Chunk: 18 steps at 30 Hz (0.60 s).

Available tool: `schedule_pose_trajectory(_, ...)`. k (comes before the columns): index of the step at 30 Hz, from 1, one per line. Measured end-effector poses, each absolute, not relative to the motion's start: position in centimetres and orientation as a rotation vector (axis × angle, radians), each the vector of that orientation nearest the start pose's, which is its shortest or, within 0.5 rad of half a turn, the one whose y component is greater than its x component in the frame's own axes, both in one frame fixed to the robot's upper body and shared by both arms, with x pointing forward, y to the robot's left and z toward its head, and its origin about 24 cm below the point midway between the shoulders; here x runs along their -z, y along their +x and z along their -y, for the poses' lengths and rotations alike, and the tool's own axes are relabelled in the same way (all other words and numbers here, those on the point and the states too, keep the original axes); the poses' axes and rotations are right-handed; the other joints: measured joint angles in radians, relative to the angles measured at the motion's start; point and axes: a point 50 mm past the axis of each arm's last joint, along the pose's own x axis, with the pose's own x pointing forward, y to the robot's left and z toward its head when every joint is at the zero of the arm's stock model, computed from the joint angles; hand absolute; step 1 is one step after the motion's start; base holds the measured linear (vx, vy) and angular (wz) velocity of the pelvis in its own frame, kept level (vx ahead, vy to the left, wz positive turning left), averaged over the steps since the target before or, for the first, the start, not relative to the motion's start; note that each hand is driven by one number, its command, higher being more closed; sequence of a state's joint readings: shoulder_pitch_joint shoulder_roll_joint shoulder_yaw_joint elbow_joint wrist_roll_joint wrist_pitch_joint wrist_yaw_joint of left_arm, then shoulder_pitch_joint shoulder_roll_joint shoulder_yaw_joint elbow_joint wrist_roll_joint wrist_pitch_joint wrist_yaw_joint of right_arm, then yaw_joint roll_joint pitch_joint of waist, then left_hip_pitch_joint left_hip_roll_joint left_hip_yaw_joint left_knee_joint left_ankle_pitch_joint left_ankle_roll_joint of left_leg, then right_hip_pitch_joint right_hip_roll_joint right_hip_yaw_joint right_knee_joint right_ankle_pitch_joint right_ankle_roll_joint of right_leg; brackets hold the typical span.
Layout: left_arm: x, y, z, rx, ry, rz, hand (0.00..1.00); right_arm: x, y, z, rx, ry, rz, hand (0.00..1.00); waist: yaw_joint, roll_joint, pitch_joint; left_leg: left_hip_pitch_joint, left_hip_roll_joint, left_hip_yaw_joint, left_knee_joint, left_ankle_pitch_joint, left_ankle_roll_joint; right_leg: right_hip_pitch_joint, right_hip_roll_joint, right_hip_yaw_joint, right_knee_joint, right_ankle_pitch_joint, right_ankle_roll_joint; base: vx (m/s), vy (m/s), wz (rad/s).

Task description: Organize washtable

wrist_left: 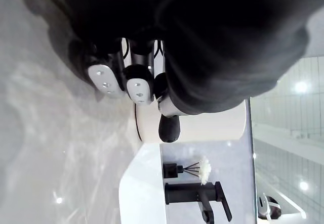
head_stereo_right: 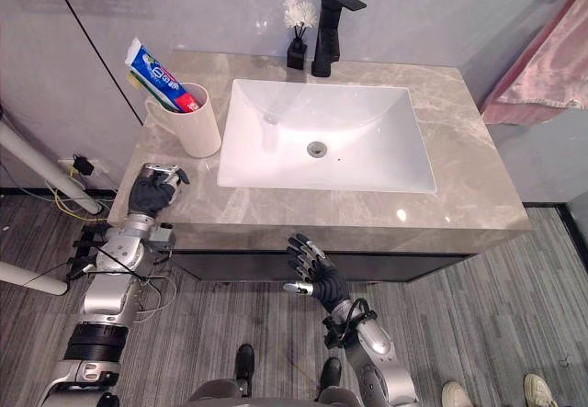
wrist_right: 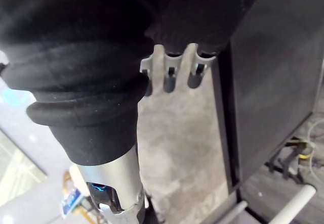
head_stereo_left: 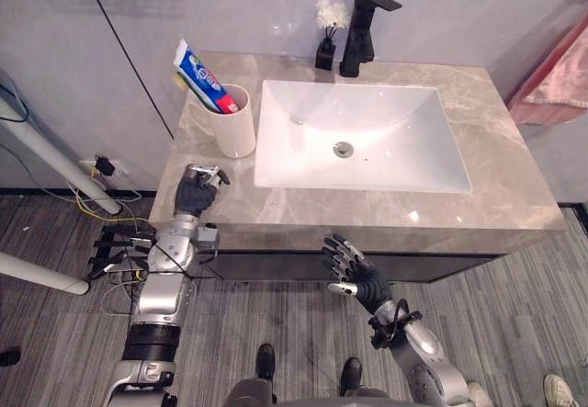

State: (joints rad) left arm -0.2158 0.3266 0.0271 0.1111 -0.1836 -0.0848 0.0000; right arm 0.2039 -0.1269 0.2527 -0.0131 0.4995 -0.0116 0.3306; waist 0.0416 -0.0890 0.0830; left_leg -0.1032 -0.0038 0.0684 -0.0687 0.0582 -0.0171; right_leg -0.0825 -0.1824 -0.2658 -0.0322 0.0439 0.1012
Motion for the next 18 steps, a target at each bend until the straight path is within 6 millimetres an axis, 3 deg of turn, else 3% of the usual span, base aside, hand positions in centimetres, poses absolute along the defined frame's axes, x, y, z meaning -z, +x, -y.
schedule_pose_trajectory(8,-9.0,29.7,-19.1,0.060,0.144,0.173,1.00,-0.4,19.8,10.9,-0.472,0.431,-0.170,0.00,-0.003,0.000,-0.020,0.000,0.001,0.014,0.001,-0.001,-0.001,0.000,0.002,0.017,-0.016,0.007,0.009,-0.01,0.003,-0.04)
schedule_pose_trajectory(18,-10.4,31.4,-18.9,0.059,0.131,0.208,1.00,-0.2,19.9,11.3,-0.434,0.394,-0.177,0.00,-0.024,-0.004,-0.023,-0.031,0.002,0.046,0.000,0.000,0.000,-0.046,0.002,0.049,-0.027,0.027,0.012,-0.01,0.010,-0.09)
